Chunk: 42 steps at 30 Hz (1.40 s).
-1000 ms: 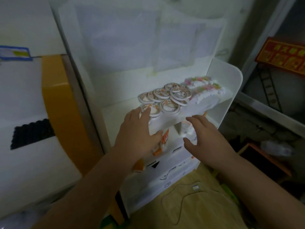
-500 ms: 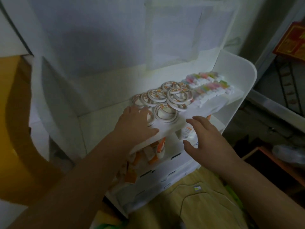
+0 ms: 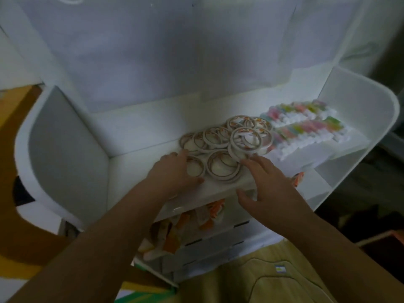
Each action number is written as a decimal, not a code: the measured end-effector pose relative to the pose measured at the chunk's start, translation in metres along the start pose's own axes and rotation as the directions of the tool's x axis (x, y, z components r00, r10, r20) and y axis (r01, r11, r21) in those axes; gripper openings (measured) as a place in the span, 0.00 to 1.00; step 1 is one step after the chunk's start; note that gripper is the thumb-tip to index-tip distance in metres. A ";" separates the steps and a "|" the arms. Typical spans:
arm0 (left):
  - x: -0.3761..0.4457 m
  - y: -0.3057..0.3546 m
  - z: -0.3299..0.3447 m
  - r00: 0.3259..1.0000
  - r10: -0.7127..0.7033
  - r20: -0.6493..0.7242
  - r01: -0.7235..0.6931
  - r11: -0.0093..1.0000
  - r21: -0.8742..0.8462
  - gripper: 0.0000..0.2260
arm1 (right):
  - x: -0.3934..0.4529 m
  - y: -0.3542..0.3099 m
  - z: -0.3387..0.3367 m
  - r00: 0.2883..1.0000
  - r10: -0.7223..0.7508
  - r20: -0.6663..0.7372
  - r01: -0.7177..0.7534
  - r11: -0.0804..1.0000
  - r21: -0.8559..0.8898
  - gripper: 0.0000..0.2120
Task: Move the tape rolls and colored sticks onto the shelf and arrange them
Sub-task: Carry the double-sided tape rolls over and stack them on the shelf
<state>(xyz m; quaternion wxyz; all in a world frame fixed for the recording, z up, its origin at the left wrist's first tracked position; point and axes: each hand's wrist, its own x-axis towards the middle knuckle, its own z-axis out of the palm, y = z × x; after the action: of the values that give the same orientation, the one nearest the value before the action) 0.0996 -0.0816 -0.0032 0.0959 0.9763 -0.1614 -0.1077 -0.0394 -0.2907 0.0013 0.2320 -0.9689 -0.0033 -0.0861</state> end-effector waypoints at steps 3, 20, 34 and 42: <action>-0.003 -0.002 0.004 0.998 0.001 -0.057 -0.003 0.999 -0.036 0.45 | 0.009 0.009 0.001 0.999 -0.031 0.021 0.031 0.999 0.018 0.32; -0.073 -0.024 -0.006 0.837 -0.184 -0.515 0.088 0.975 -0.205 0.36 | 0.069 -0.011 0.028 0.931 -0.306 0.201 0.298 0.952 0.068 0.32; -0.123 -0.030 -0.013 0.819 -0.274 -0.504 0.180 0.957 -0.227 0.39 | 0.131 -0.092 0.095 0.716 -0.456 0.529 0.578 0.811 -0.083 0.34; -0.132 -0.029 -0.019 0.774 -0.311 -0.551 0.167 0.940 -0.297 0.35 | 0.124 -0.098 0.063 0.759 -0.547 0.354 0.597 0.801 -0.043 0.38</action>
<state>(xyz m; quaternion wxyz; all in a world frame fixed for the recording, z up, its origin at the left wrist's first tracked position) -0.0094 -0.0069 0.0319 0.2396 0.9555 0.0163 0.1715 0.0887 -0.1790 0.0114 0.1158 -0.9365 -0.3310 0.0075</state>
